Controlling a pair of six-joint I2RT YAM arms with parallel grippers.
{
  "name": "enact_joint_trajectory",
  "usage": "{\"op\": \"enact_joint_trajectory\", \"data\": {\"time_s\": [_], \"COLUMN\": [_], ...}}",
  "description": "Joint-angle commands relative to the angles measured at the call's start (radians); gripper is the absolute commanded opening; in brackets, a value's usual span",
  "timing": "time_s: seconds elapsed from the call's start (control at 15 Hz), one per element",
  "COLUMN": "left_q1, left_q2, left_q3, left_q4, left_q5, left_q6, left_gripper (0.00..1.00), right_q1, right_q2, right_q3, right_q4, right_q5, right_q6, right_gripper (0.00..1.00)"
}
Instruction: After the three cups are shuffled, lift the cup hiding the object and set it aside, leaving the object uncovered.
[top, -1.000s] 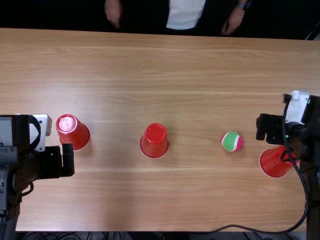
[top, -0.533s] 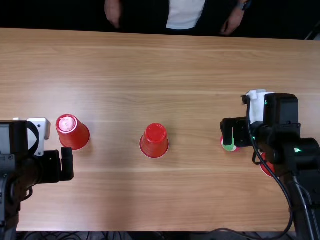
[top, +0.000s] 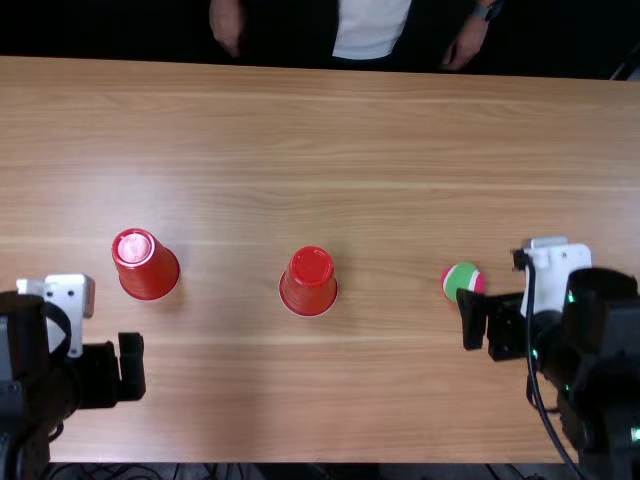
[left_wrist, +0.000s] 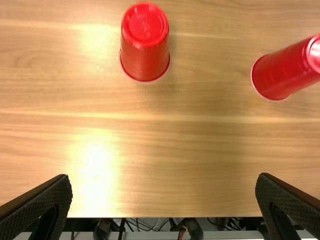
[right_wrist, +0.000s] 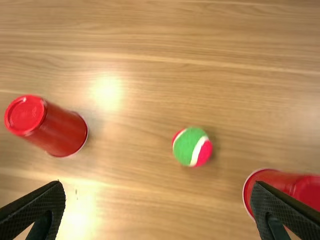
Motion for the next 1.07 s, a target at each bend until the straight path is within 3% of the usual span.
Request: {"op": "enact_joint_trajectory", "data": {"time_s": [0.0, 0.07, 0.13, 0.2, 0.47, 0.73, 1.0], "left_q1": [0.005, 0.007, 0.007, 0.007, 0.031, 0.033, 0.031], "left_q2": [-0.09, -0.161, -0.234, -0.323, -0.59, -0.736, -0.809], "left_q3": [-0.083, -0.159, -0.241, -0.322, -0.56, -0.734, -0.897], "left_q4": [0.016, 0.051, 0.101, 0.158, 0.342, 0.596, 0.832], "left_q5": [0.007, 0.007, 0.003, 0.001, 0.001, -0.002, 0.001], "left_q6": [-0.011, -0.023, -0.033, -0.036, -0.036, -0.034, -0.031], "left_gripper": [1.0, 1.0, 1.0, 1.0, 1.0, 1.0, 1.0], "right_q1": [0.01, 0.01, 0.01, 0.008, -0.002, -0.01, -0.121], "right_q2": [-0.089, -0.147, -0.207, -0.273, -0.515, -0.71, -0.828], "right_q3": [-0.066, -0.106, -0.146, -0.191, -0.392, -0.557, -0.694], "right_q4": [0.008, 0.019, 0.045, 0.091, 0.209, 0.334, 0.505], "right_q5": [-0.001, -0.001, -0.001, -0.001, 0.01, 0.016, 0.021], "right_q6": [0.036, 0.095, 0.136, 0.149, 0.149, 0.136, 0.13], "right_gripper": [1.0, 1.0, 1.0, 1.0, 1.0, 1.0, 1.0]}}
